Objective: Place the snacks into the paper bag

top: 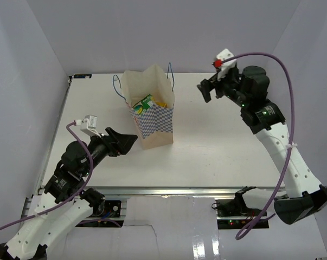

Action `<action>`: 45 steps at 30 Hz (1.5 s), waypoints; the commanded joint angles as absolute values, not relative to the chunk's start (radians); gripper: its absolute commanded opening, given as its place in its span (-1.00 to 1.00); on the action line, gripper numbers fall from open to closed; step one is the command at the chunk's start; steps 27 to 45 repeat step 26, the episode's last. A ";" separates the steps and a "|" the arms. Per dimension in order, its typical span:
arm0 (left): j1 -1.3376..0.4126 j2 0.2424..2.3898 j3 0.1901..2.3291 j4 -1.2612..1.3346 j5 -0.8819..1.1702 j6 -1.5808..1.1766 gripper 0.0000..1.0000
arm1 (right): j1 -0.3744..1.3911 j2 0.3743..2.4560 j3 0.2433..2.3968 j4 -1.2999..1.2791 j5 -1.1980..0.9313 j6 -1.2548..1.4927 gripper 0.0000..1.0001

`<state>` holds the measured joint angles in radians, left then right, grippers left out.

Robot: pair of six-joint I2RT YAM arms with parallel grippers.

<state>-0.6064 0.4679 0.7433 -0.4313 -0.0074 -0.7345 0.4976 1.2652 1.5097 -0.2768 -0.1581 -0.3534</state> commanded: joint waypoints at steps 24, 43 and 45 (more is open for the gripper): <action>-0.612 0.402 0.778 -0.649 -0.204 -0.684 0.96 | 0.124 0.973 0.976 -0.410 0.046 -0.117 0.80; -0.612 0.397 0.781 -0.660 -0.203 -0.684 0.96 | 0.124 0.976 0.979 -0.391 0.048 -0.115 0.80; -0.612 0.397 0.781 -0.660 -0.203 -0.684 0.96 | 0.124 0.976 0.979 -0.391 0.048 -0.115 0.80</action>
